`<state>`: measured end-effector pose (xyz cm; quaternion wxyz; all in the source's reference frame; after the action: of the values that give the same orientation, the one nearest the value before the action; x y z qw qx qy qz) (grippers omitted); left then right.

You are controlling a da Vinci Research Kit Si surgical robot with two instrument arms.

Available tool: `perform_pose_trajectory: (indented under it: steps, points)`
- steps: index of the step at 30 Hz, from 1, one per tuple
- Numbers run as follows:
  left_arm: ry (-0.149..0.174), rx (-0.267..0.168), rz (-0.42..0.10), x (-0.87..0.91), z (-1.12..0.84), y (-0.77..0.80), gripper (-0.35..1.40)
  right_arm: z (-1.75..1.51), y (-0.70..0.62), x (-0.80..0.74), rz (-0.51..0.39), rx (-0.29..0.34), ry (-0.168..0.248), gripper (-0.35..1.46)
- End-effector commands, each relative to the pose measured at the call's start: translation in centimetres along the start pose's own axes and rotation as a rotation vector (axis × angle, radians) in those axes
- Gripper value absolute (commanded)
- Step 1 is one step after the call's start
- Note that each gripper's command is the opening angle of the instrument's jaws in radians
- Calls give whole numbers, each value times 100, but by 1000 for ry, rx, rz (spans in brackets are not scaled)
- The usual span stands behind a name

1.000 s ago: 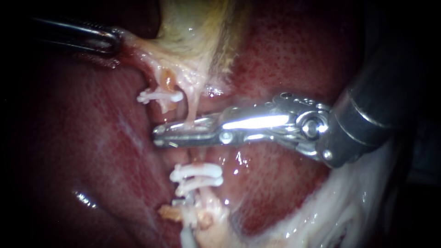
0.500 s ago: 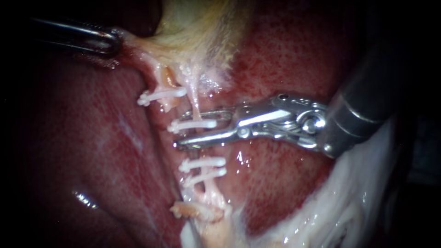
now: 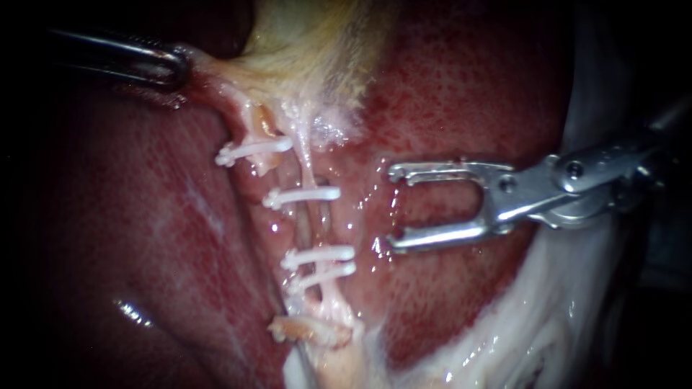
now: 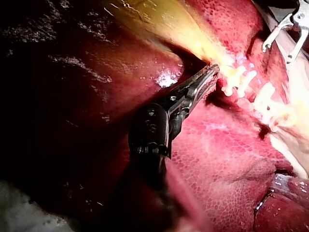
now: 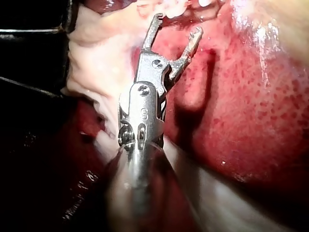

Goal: Going back third clip right tube

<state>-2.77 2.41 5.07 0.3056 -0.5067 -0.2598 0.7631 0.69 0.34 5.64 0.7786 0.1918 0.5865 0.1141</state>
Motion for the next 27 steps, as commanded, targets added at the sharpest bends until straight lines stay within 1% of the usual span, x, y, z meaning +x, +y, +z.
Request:
perform_pose_trajectory:
  steps: [1,5,8,10,12,15,17,21,27]
  points:
    - [0,0,0,0,1,0,-35,-3,-2,-1,-1,3,-1,50]
    - [1,3,2,-4,6,-1,-35,-11,-4,-4,-14,7,-1,50]
    - [1,8,6,-11,14,-4,-35,-13,-5,-5,-15,11,0,50]
    - [3,15,10,-17,23,-9,-35,-14,-5,-5,-15,15,0,50]
    - [4,11,14,-26,33,-13,-35,-15,-5,-6,-16,28,-6,50]
    - [-7,5,27,-37,48,-21,-35,-15,-5,-6,-16,36,-14,50]
    - [-14,3,23,-41,54,-25,-35,-15,-4,-7,-17,41,-25,50]
    - [-15,-1,25,-44,57,-30,-35,-16,-4,-7,-17,42,-25,50]
    - [-15,-1,24,-43,56,-28,-35,-17,-4,-7,-17,45,-24,50]
